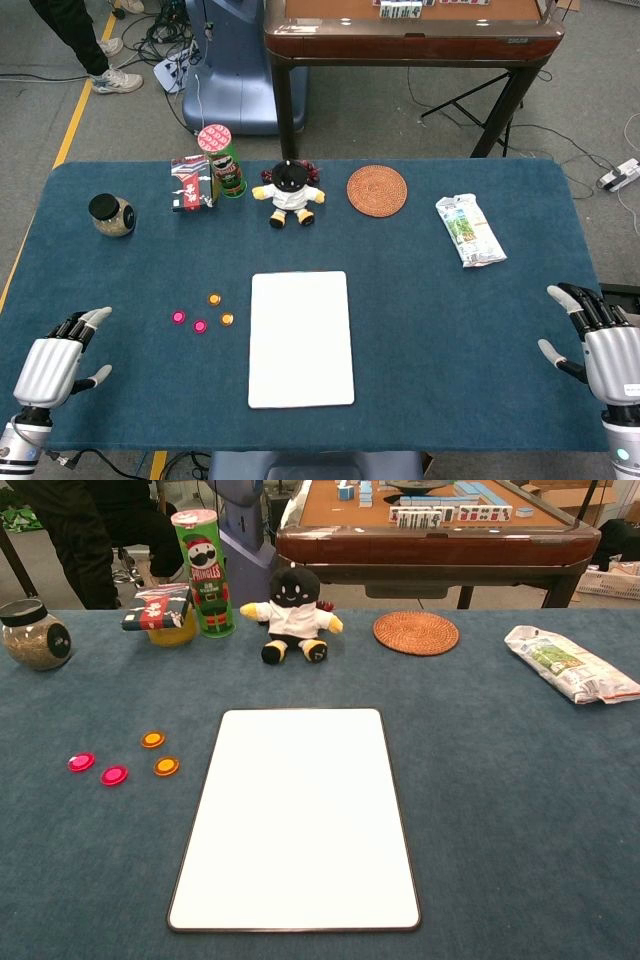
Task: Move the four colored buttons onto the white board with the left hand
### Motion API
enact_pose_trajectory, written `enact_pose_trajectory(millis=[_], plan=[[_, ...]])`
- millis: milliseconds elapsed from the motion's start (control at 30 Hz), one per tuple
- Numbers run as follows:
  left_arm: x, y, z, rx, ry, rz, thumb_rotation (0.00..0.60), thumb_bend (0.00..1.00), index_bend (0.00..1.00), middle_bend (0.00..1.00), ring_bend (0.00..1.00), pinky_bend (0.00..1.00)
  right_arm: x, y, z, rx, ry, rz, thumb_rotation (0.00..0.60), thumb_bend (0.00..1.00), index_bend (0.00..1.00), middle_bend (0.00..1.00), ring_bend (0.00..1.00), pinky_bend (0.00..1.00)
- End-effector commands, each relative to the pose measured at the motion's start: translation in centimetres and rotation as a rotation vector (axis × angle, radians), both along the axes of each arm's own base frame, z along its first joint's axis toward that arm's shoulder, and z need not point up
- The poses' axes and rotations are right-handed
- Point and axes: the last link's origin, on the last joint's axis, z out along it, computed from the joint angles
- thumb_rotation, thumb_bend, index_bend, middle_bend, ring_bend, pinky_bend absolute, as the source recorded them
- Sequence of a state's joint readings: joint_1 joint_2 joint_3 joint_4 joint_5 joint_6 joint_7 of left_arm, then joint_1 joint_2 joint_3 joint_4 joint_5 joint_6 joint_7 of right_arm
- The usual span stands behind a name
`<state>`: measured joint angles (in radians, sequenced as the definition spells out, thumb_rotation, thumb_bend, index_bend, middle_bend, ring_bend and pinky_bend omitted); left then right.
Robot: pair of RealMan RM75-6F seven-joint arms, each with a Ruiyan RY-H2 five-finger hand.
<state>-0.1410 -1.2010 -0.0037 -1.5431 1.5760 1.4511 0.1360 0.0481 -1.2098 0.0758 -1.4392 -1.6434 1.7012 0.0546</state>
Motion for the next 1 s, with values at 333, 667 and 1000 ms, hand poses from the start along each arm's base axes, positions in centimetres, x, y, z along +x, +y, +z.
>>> enact_pose_trajectory(millis=[333,667,1000], plan=[[1.4,1.1,-0.6,-0.018,-0.103,-0.104,0.600,0.20,0.26,0.59,0.70,0.96,-0.2,0.5,0.3,0.022,-0.027,-0.006,0.600,0.00,0.25,0.25,0.20,0.35],[5.9,4.6,-2.8,-0.233,-0.181,-0.245,0.600,0.16,0.38,1.00,1.00,1.00,0.0,0.7,0.8,0.023,-0.042,0.006,0.600,0.00,0.25,0.26,0.20,0.35],[8.3,8.5,-6.8,-0.347,-0.076,-0.210,0.600,0.16,0.38,1.00,1.00,1.00,-0.2,0.7,1.2,0.033,-0.057,0.001,0.600,0.00,0.25,0.26,0.20,0.35]])
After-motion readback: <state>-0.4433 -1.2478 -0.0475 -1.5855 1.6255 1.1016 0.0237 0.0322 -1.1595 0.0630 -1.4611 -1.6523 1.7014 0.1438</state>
